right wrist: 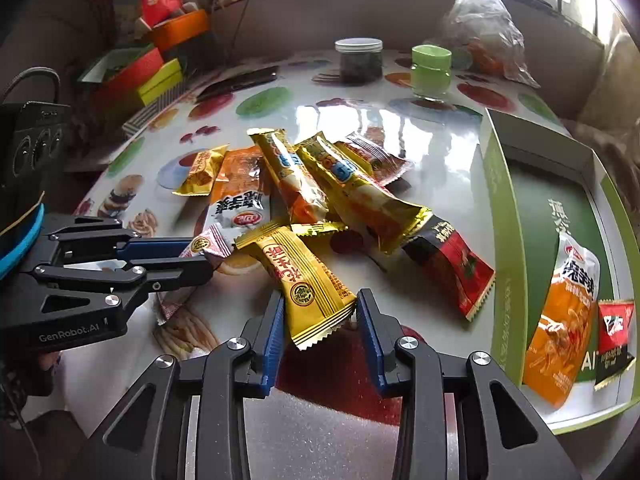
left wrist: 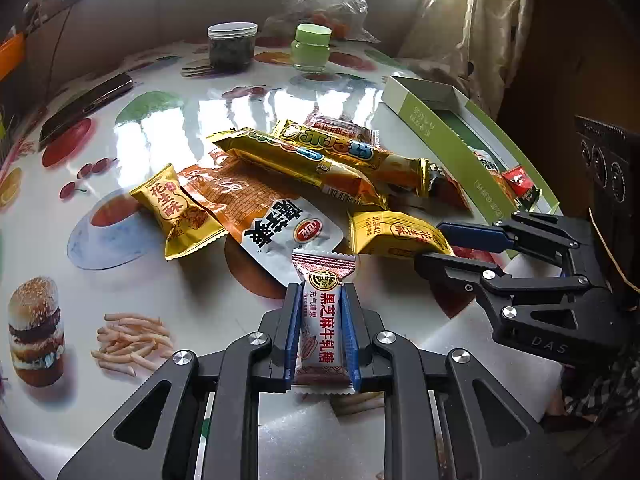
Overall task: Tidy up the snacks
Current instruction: 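Grasp the yellow peanut candy bar with the right gripper while the left grasps a white-red candy, then carry the yellow bar and white-red candy in both grippers to the green box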
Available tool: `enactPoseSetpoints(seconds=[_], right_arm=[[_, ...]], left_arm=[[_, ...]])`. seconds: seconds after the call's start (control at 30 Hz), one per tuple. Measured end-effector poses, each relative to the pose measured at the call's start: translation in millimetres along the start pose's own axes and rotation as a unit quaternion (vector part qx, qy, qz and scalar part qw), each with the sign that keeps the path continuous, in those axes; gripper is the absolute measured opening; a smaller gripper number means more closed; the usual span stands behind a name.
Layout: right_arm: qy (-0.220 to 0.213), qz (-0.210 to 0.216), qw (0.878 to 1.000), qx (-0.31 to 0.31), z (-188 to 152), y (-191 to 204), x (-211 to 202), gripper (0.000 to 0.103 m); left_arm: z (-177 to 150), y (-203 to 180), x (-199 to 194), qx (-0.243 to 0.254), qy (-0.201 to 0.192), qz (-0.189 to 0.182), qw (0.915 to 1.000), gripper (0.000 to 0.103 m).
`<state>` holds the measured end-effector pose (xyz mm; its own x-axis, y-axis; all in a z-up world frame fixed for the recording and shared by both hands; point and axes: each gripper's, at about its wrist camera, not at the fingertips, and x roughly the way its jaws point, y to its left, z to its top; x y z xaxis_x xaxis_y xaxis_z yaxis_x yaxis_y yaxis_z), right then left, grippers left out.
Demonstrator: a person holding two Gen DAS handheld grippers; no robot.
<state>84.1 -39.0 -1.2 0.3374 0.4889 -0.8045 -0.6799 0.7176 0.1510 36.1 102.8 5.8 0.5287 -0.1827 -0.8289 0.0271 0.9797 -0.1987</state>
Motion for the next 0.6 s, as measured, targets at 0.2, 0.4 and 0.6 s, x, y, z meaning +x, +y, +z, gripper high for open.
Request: enactPoseSetpoints(seconds=[0.2,0.4,0.6], right_arm=[[-0.012,-0.004,1.000,0.027,-7.6,-5.5,-9.9,0.030],[-0.016,-0.001,0.999,0.031,-14.0,-2.4,-15.3,0.029],[-0.037,-0.003,0.998,0.049,-16.3,-6.9,-29.4,0.029]], left_arm=[[1.1,-2.4,-3.5,-0.005,-0.005,-0.002,1.0000,0.020],[0.9,-5.1,-6.3,-0.006,-0.008,-0.006,0.9999,0.020],[3.0,-10.1,-11.0,-0.010,-0.012,-0.010,0.9998,0.020]])
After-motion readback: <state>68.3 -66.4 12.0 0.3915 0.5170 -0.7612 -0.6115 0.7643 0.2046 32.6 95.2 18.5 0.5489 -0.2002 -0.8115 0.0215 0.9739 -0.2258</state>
